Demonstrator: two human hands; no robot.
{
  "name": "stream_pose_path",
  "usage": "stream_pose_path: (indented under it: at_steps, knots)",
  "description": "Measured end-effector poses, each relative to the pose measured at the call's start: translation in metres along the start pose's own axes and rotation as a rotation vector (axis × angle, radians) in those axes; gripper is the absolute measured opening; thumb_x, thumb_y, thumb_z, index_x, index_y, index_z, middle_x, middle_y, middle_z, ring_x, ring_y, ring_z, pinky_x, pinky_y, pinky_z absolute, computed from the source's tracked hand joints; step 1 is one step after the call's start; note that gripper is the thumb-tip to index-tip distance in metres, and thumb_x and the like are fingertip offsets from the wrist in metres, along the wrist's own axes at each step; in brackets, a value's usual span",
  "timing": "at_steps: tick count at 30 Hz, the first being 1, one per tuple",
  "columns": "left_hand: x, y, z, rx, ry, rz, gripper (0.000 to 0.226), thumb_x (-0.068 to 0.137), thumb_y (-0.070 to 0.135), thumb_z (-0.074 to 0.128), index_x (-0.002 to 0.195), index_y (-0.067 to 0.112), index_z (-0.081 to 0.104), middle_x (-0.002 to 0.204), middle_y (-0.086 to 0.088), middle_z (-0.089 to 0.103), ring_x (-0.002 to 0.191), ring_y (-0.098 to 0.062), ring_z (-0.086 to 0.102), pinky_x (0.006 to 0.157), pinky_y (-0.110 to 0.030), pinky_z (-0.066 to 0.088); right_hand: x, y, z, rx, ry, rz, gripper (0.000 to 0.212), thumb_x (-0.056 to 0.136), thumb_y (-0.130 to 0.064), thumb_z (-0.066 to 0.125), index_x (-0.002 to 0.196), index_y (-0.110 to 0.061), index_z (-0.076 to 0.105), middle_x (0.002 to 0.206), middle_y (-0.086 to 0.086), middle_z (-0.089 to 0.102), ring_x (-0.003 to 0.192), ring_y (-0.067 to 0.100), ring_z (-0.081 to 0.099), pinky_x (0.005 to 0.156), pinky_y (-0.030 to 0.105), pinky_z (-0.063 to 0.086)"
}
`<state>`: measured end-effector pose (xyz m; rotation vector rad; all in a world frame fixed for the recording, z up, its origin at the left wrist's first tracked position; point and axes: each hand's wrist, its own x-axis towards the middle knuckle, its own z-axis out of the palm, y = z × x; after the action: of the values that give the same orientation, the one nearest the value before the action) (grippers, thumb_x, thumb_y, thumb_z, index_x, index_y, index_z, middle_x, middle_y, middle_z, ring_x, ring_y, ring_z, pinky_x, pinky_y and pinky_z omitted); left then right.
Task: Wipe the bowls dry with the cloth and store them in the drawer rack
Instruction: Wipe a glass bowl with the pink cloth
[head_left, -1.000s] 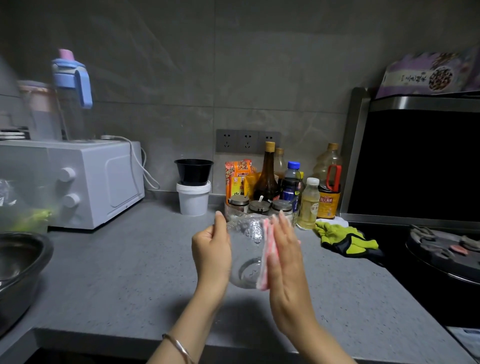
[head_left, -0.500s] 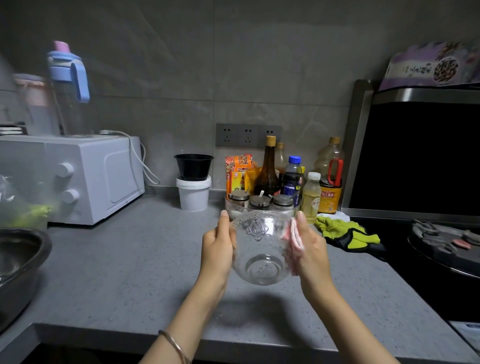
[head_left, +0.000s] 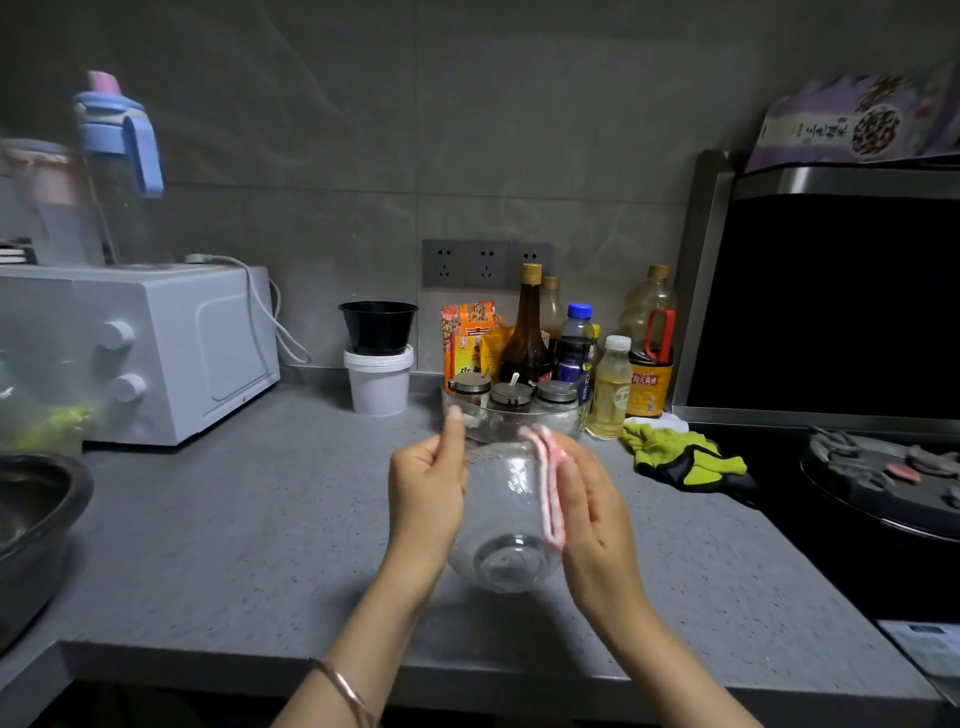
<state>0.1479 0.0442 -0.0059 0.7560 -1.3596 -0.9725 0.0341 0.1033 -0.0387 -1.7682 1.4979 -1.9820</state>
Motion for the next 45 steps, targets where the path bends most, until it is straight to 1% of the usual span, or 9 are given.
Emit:
stream_pose_path:
  at_steps: [4, 8, 13, 17, 23, 29, 35, 40, 45]
  knots:
    - [0.0, -0.001, 0.005, -0.04, 0.099, -0.041, 0.058, 0.097, 0.034, 0.047, 0.043, 0.018, 0.031, 0.035, 0.009, 0.025, 0.034, -0.006, 0.021, 0.04, -0.021, 0.02, -0.016, -0.005, 0.011, -0.449, -0.06, -0.221, 0.047, 0.1, -0.047, 0.015, 0.147, -0.042, 0.022, 0.154, -0.021, 0.021, 0.144, 0.006, 0.016, 0.117, 0.024, 0.007]
    - [-0.006, 0.003, 0.012, -0.066, 0.067, -0.038, 0.058, 0.096, 0.035, 0.048, 0.042, 0.02, 0.034, 0.035, 0.009, 0.027, 0.036, -0.005, 0.024, 0.039, -0.018, 0.021, 0.0, -0.015, 0.007, -0.527, -0.012, -0.337, 0.044, 0.1, -0.042, 0.028, 0.139, -0.032, 0.045, 0.147, -0.012, 0.039, 0.139, 0.007, 0.029, 0.114, 0.033, 0.02]
    - [-0.004, 0.007, 0.01, -0.308, 0.163, -0.163, 0.056, 0.097, 0.032, 0.047, 0.046, 0.021, 0.03, 0.036, 0.011, 0.024, 0.035, -0.004, 0.019, 0.037, -0.017, 0.016, 0.016, -0.024, -0.002, 0.286, 0.09, 0.222, 0.026, 0.097, -0.042, 0.039, 0.11, -0.032, 0.06, 0.098, -0.015, 0.067, 0.09, 0.002, 0.063, 0.072, 0.012, 0.05]
    - [-0.004, 0.004, 0.006, -0.323, 0.128, -0.22, 0.053, 0.097, 0.039, 0.043, 0.05, 0.019, 0.032, 0.04, 0.01, 0.027, 0.039, -0.005, 0.024, 0.042, -0.019, 0.02, 0.015, -0.018, -0.007, 0.443, 0.14, 0.407, 0.041, 0.089, -0.052, 0.045, 0.072, -0.018, 0.059, 0.057, -0.005, 0.059, 0.047, 0.007, 0.055, 0.041, 0.015, 0.042]
    - [0.01, -0.015, -0.009, 0.018, -0.32, -0.45, 0.066, 0.09, 0.066, 0.022, 0.107, 0.016, 0.063, 0.107, -0.007, 0.068, 0.099, -0.025, 0.066, 0.084, -0.034, 0.053, 0.021, -0.01, -0.016, 0.237, 0.123, -0.015, 0.053, 0.095, -0.049, 0.042, 0.064, -0.01, 0.062, 0.051, 0.003, 0.055, 0.045, 0.008, 0.047, 0.043, 0.02, 0.033]
    - [0.008, -0.014, -0.032, -0.688, -0.679, -1.061, 0.06, 0.091, 0.043, 0.041, 0.135, 0.002, 0.044, 0.123, -0.03, 0.058, 0.095, -0.042, 0.067, 0.067, -0.04, 0.06, 0.022, 0.004, -0.021, -0.337, -0.033, -0.419, 0.064, 0.1, -0.048, 0.03, 0.059, -0.006, 0.055, 0.054, 0.0, 0.049, 0.049, 0.012, 0.045, 0.043, 0.038, 0.039]
    - [0.005, -0.021, -0.027, -0.489, -0.467, -0.671, 0.046, 0.088, 0.022, 0.037, 0.132, 0.023, 0.052, 0.116, -0.015, 0.067, 0.093, -0.039, 0.068, 0.074, -0.05, 0.056, 0.037, -0.021, -0.019, -0.297, -0.219, -0.242, 0.047, 0.095, -0.052, 0.032, 0.069, -0.026, 0.061, 0.064, -0.008, 0.055, 0.063, 0.008, 0.05, 0.056, 0.035, 0.041]
    - [-0.003, -0.013, -0.018, -0.429, -0.305, -0.395, 0.037, 0.101, 0.029, 0.028, 0.128, 0.029, 0.054, 0.115, -0.005, 0.069, 0.103, -0.033, 0.066, 0.083, -0.049, 0.055, 0.04, -0.037, -0.018, -0.902, -0.506, -0.23, 0.048, 0.098, -0.053, 0.025, 0.116, -0.023, 0.058, 0.113, -0.005, 0.059, 0.104, 0.011, 0.046, 0.097, 0.033, 0.037]
    - [-0.004, -0.018, -0.019, -0.411, -0.258, -0.322, 0.039, 0.102, 0.026, 0.026, 0.128, 0.025, 0.054, 0.119, -0.006, 0.066, 0.104, -0.032, 0.066, 0.088, -0.049, 0.054, 0.027, -0.044, -0.035, -0.788, -0.809, -0.187, 0.061, 0.091, -0.063, 0.036, 0.144, -0.038, 0.021, 0.158, -0.016, 0.002, 0.144, 0.004, -0.007, 0.112, 0.025, -0.008]
